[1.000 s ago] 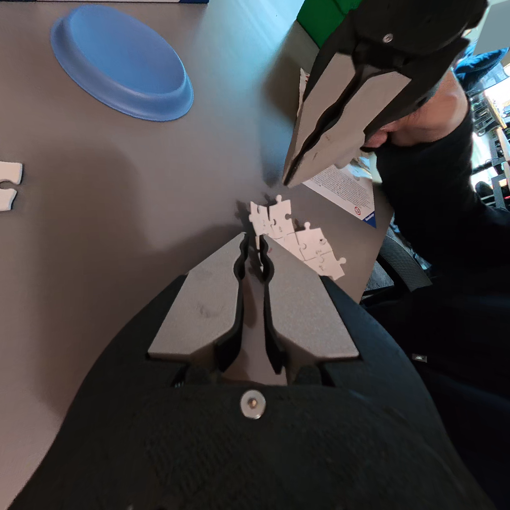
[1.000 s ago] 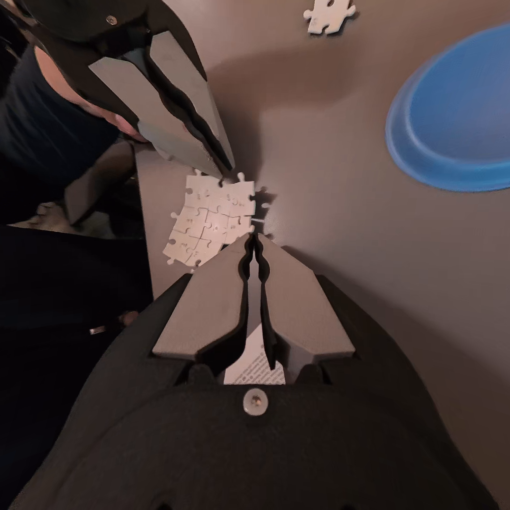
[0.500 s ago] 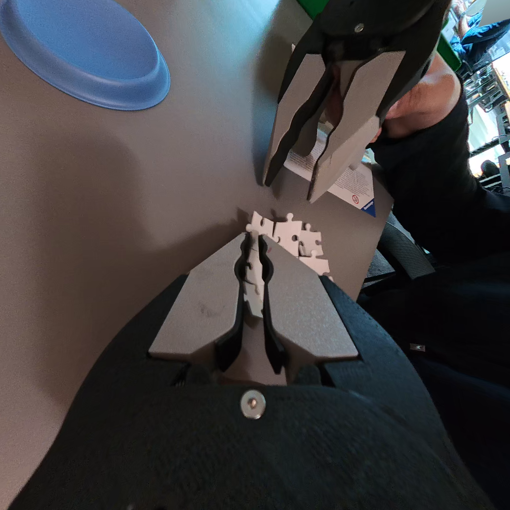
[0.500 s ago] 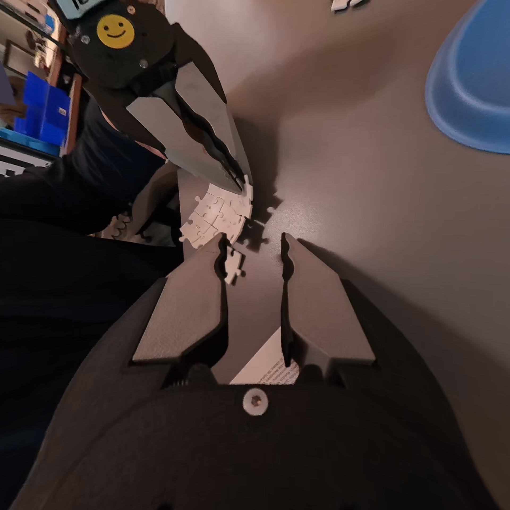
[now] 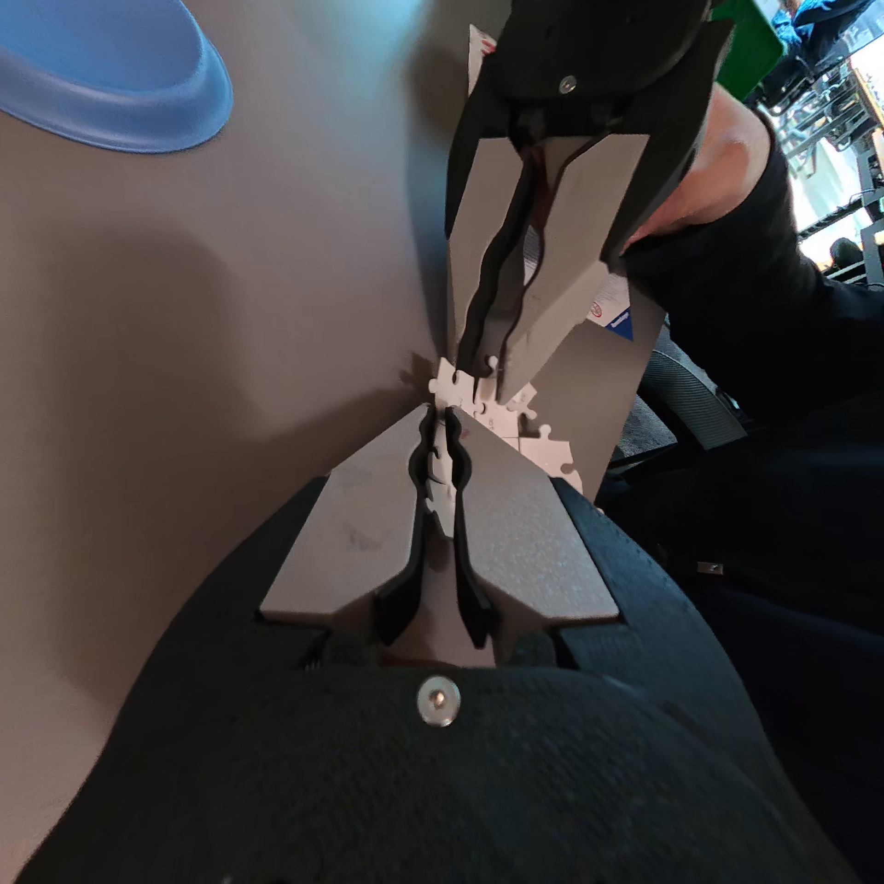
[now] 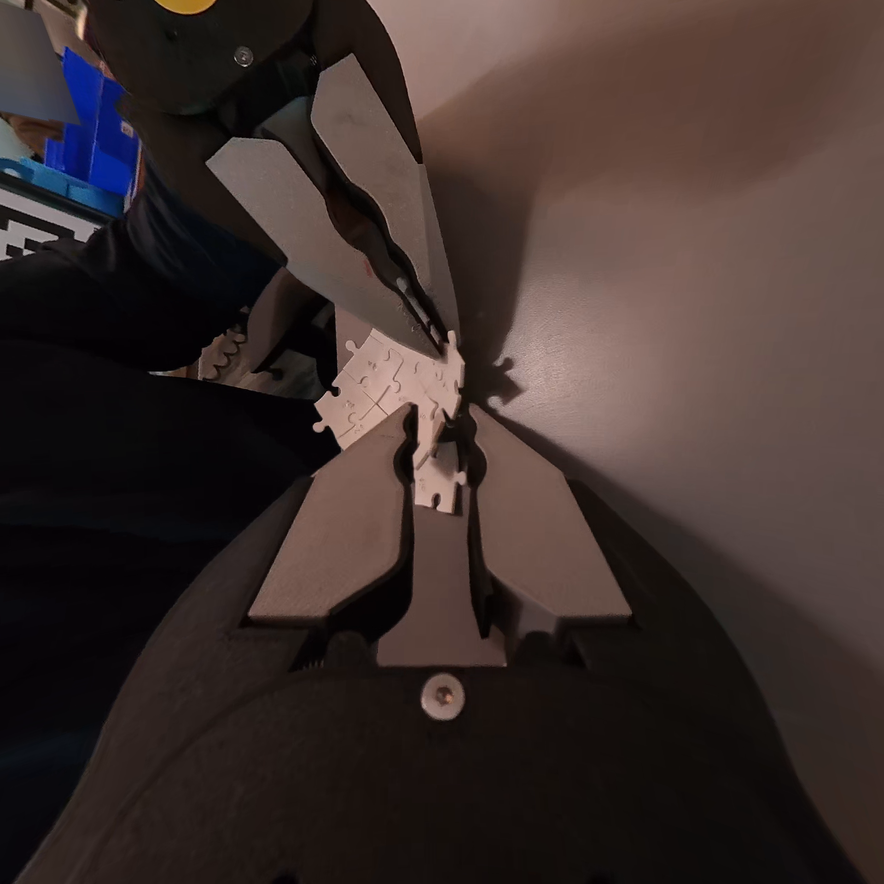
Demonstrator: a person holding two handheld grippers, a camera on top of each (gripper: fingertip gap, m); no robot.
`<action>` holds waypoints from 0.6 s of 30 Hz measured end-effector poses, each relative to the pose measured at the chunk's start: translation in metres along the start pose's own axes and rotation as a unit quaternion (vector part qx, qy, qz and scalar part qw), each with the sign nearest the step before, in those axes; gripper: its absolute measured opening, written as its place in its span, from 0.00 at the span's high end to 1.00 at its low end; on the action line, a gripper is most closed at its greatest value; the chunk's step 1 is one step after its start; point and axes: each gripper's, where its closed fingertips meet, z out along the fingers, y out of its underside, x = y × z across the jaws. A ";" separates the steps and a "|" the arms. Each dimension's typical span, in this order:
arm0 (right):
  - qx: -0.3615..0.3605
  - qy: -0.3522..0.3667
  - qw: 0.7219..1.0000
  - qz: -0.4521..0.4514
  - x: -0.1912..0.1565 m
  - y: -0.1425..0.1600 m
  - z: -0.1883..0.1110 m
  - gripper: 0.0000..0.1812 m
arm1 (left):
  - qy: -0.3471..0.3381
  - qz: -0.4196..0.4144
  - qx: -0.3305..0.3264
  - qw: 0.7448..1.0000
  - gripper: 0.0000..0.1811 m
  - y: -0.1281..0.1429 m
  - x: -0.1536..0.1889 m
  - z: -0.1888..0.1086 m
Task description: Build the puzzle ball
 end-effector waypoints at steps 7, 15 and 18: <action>-0.006 -0.016 1.000 -0.006 -0.006 0.003 0.006 0.93 | -0.002 0.009 0.014 1.000 1.00 -0.001 0.005 -0.001; -0.014 -0.009 0.999 -0.038 -0.006 0.002 0.012 0.97 | 0.006 0.008 0.033 0.999 1.00 -0.005 0.007 -0.006; -0.016 -0.013 0.999 -0.043 -0.007 0.001 0.013 0.97 | 0.009 0.008 0.035 0.999 1.00 -0.004 0.008 -0.007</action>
